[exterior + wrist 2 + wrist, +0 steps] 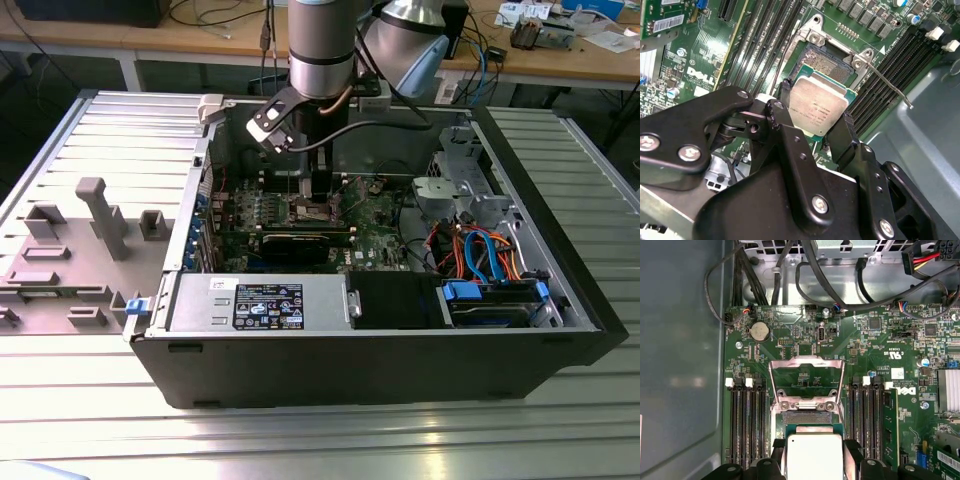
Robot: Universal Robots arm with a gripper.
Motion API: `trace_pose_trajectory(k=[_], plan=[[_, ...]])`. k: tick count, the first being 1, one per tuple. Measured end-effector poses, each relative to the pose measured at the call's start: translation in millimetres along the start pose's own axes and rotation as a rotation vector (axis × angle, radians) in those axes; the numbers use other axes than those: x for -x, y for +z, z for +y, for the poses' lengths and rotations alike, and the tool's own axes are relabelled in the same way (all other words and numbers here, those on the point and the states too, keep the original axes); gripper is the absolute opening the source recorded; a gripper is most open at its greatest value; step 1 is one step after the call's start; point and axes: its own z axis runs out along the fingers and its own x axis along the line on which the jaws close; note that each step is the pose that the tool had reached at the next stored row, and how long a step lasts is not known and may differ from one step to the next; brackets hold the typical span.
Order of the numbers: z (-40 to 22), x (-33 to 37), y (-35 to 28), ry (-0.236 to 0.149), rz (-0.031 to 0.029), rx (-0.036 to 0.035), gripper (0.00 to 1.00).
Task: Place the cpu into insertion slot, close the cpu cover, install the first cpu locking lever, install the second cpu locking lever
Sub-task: 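Place the cpu into insertion slot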
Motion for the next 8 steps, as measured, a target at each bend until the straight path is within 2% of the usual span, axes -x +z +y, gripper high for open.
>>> trace_pose_trajectory(k=[8], plan=[[-0.2, 0.0, 1.0, 0.0, 0.0002, 0.0001, 0.54]])
